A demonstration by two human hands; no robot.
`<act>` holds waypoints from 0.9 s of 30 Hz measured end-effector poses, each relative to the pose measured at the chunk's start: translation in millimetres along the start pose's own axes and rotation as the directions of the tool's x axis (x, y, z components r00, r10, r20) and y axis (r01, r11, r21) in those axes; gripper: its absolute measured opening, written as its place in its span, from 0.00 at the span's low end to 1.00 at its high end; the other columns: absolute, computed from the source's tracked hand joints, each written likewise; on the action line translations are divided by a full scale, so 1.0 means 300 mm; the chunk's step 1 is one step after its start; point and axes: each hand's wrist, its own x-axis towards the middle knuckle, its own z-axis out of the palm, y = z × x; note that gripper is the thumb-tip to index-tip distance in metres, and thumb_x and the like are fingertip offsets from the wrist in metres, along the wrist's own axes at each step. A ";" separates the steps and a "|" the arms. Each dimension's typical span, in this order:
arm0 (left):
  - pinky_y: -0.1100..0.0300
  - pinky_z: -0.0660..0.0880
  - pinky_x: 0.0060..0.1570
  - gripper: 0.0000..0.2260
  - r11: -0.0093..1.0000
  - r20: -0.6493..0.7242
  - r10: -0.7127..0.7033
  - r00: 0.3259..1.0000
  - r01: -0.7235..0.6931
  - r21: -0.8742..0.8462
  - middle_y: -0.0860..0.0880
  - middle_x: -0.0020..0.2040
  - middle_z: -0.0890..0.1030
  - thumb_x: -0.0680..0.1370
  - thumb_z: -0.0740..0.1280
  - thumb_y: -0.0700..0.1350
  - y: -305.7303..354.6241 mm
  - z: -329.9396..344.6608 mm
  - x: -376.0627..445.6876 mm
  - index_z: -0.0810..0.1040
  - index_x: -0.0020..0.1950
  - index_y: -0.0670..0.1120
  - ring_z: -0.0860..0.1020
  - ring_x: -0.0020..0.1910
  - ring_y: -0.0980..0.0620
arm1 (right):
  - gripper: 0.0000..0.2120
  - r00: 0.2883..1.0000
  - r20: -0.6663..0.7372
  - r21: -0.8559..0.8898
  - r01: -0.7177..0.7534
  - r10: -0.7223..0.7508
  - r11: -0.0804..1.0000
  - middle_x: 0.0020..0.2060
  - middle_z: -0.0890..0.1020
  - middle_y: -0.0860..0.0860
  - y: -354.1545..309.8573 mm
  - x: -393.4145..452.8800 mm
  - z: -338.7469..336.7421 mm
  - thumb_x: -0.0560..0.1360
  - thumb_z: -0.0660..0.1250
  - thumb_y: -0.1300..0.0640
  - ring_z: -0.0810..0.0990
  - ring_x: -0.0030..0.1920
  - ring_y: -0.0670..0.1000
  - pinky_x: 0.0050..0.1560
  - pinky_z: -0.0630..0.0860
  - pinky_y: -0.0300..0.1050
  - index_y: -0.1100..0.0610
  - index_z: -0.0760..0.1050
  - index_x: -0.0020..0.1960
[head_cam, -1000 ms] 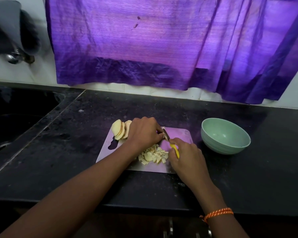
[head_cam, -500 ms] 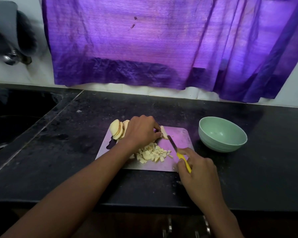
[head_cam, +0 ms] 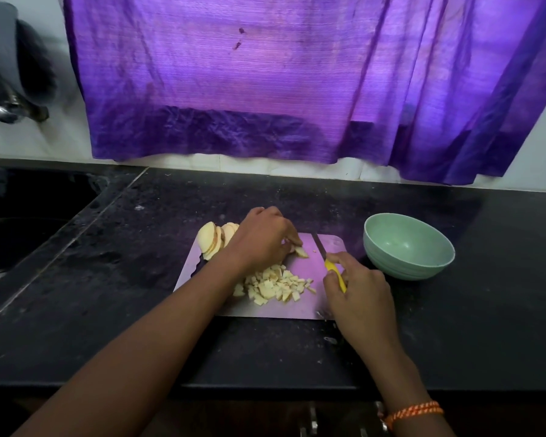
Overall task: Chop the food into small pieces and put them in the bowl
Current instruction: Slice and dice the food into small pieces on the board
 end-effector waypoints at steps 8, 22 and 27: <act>0.55 0.69 0.58 0.08 0.990 -0.120 -0.120 0.985 0.128 0.058 0.60 0.50 0.86 0.78 0.76 0.58 0.027 0.012 -0.016 0.90 0.55 0.59 0.70 0.51 0.58 | 0.18 1.000 0.005 -0.157 0.015 -0.014 0.987 0.41 0.80 0.53 -0.002 -0.012 -0.014 0.80 0.59 0.48 0.77 0.41 0.58 0.39 0.73 0.50 0.45 0.73 0.69; 0.51 0.74 0.60 0.07 0.967 -0.131 -0.256 0.958 0.255 -0.025 0.59 0.48 0.87 0.77 0.76 0.58 0.031 0.035 -0.011 0.89 0.52 0.58 0.76 0.53 0.56 | 0.21 0.989 0.090 -0.194 0.130 -0.115 0.972 0.44 0.81 0.53 -0.036 -0.022 -0.024 0.83 0.58 0.46 0.80 0.43 0.56 0.38 0.68 0.48 0.42 0.68 0.75; 0.51 0.75 0.58 0.07 0.964 -0.133 -0.266 0.955 0.262 -0.046 0.59 0.47 0.86 0.76 0.77 0.59 0.032 0.042 -0.008 0.89 0.50 0.57 0.77 0.53 0.56 | 0.20 0.986 0.119 -0.236 0.145 -0.120 0.961 0.46 0.82 0.53 -0.048 -0.018 -0.024 0.84 0.56 0.46 0.80 0.45 0.56 0.39 0.67 0.48 0.42 0.67 0.76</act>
